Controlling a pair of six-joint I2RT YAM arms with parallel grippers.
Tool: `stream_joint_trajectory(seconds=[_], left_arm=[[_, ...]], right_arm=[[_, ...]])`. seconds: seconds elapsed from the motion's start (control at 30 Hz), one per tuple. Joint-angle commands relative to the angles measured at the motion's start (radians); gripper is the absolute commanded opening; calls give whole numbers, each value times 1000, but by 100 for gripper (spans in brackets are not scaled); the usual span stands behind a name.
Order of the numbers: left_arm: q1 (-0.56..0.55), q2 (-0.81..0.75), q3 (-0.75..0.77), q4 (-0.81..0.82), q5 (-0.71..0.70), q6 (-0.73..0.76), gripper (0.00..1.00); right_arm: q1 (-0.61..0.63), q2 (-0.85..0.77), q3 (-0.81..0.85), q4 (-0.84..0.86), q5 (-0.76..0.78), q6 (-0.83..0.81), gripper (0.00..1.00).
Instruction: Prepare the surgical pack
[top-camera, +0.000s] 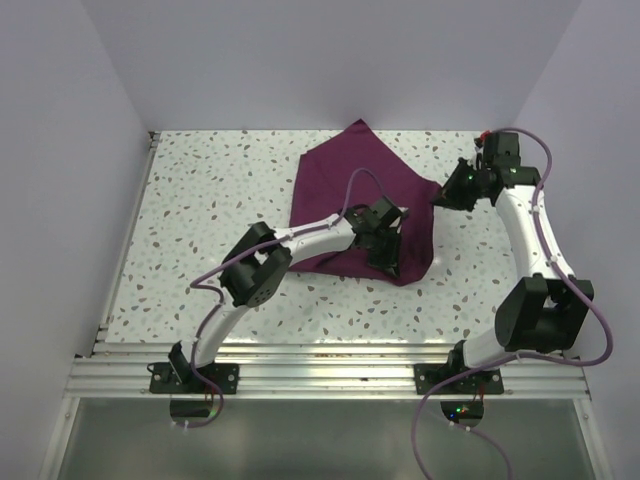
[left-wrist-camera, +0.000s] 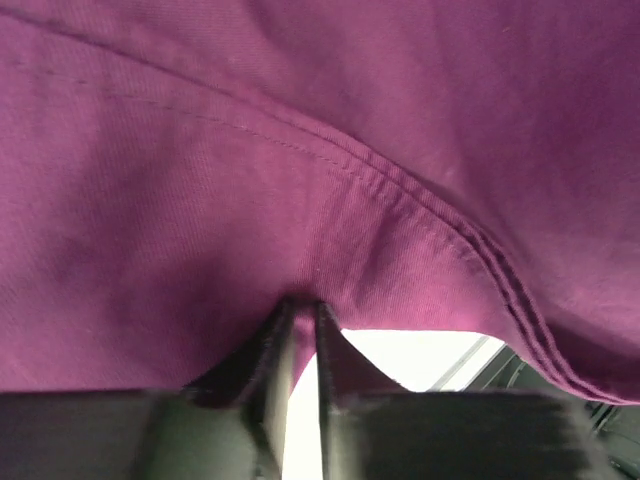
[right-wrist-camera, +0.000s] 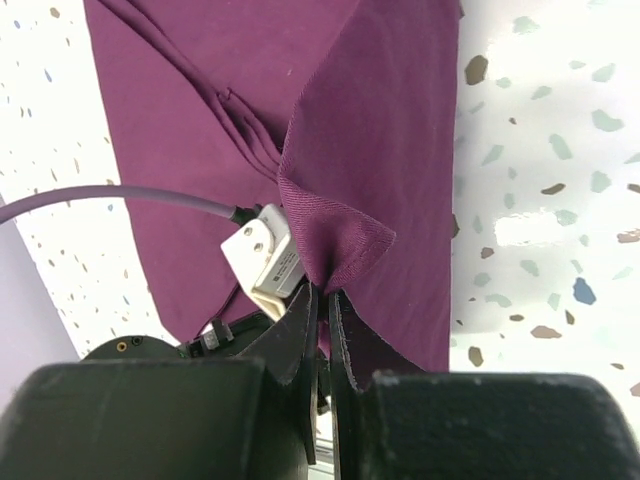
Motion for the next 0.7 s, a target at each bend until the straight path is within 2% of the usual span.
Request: stream_joint_trajectory(seconds=[0.0, 0.13, 0.23, 0.3, 0.43, 0.57, 0.67], left_arm=[[19, -52, 56, -69, -77, 62, 20], [71, -128, 99, -91, -37, 88, 34], [134, -212, 96, -117, -23, 104, 37], [205, -288, 41, -125, -21, 105, 37], [352, -428, -122, -143, -55, 145, 36], [548, -574, -380, -119, -103, 220, 36], [638, -617, -508, -107, -133, 257, 36]], right_arm=[[23, -24, 56, 0, -32, 24, 0], [45, -20, 81, -8, -21, 13, 0], [63, -9, 108, -18, -18, 1, 0], [66, 3, 130, -24, -17, -4, 0], [144, 34, 179, -29, -8, -1, 0], [229, 95, 251, 0, 8, 24, 0], [319, 143, 321, 8, 26, 35, 0]])
